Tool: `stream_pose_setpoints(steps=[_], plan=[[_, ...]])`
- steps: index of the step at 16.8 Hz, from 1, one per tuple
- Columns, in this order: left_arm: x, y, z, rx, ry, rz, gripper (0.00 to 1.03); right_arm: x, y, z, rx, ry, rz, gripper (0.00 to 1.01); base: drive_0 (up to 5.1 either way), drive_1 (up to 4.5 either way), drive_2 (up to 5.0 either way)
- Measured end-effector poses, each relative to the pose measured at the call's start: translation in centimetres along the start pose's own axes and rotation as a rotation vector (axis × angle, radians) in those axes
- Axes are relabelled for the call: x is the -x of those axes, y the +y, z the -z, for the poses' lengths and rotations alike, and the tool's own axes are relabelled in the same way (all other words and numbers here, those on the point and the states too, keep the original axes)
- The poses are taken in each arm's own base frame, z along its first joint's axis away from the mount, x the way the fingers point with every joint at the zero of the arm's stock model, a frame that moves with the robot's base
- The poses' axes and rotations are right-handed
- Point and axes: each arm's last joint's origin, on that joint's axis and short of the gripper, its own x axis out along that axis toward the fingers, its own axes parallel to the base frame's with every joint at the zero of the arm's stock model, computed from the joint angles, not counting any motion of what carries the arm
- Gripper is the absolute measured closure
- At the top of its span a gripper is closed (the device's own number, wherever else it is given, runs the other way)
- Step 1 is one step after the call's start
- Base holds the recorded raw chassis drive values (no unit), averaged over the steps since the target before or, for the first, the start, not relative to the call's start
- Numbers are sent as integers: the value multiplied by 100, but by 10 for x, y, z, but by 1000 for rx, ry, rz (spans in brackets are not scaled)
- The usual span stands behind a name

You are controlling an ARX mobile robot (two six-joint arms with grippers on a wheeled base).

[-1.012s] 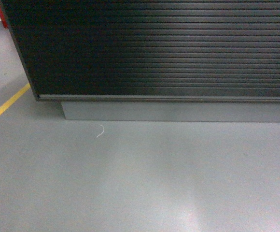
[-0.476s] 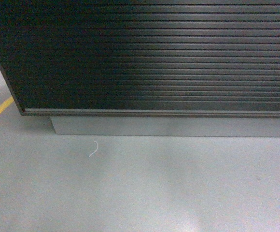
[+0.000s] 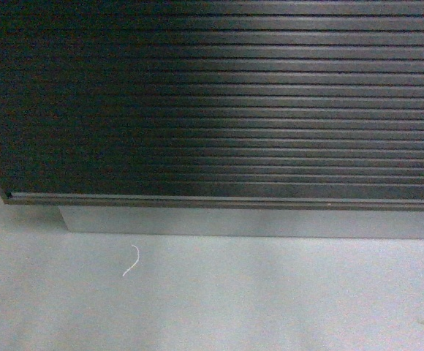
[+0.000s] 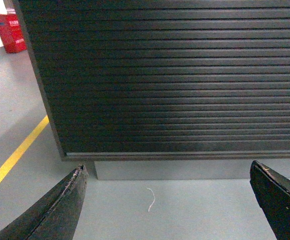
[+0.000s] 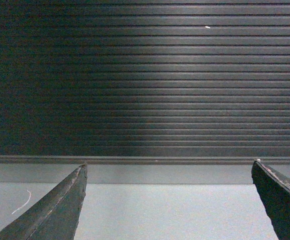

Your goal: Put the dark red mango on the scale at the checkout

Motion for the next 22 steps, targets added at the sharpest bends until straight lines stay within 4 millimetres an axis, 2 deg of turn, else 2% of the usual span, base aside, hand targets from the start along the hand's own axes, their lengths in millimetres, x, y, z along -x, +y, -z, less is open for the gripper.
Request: stream_pose_setpoints(steps=[22], plan=[[0,0,0,0,0,0,5,0,0,0,0,-1,0,3,7,412,-397]])
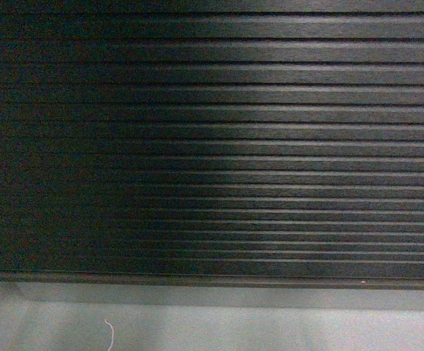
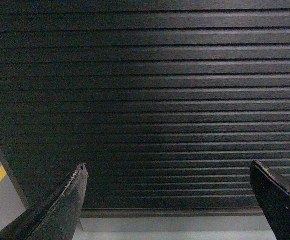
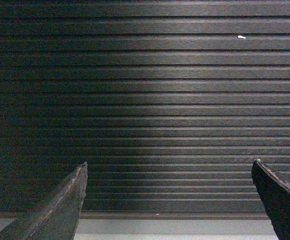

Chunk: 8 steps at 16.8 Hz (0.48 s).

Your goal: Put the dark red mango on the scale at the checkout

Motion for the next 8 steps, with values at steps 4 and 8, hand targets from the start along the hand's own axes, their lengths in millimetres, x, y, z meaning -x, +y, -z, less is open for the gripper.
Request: stream_pose_setpoints(steps=[4,8], plan=[[0,0,0,0,0,0,5,0,0,0,0,0,0,3,7,412,-397],[0,0,0,0,0,0,5,0,0,0,0,0,0,3,7,412,-397]])
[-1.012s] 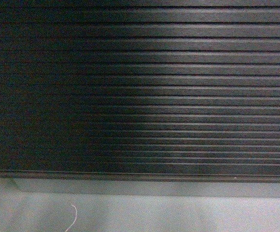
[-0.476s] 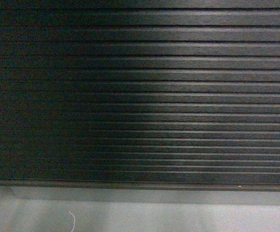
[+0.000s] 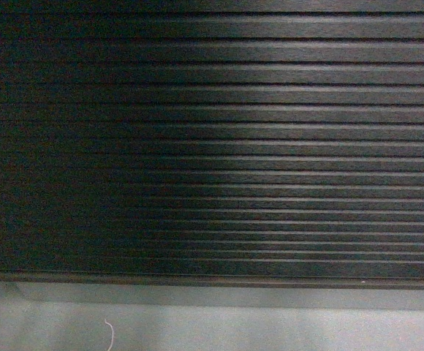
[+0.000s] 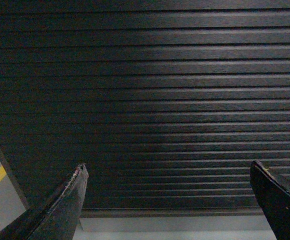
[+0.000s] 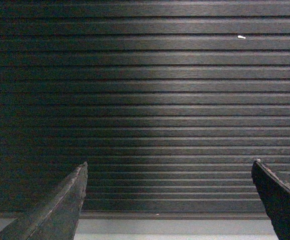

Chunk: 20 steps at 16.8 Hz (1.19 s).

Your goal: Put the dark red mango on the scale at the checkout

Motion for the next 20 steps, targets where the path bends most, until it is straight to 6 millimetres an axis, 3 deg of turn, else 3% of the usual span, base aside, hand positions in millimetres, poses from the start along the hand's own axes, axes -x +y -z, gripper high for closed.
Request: stream_pose_setpoints(steps=[20], plan=[[0,0,0,0,1,0,5,0,0,0,0,0,1,3,7,412,-397]])
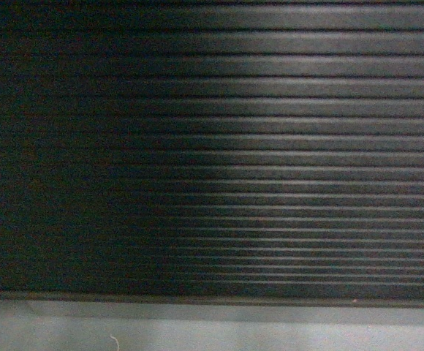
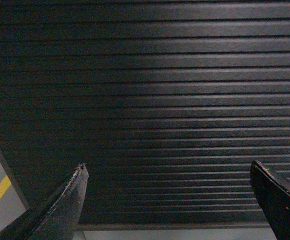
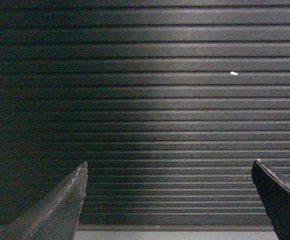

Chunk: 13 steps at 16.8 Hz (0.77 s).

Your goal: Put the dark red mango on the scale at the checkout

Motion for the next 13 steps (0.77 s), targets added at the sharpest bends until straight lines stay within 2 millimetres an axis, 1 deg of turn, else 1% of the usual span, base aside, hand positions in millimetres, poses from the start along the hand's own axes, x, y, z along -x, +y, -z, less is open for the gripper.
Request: stream_pose_setpoints(steps=[1,13], plan=[[0,0,0,0,0,0,5,0,0,0,2,0,-3,3,7,412,-397],[0,0,0,0,-1,-2,5,0,0,0,1,0,-2,3,0,0,0]])
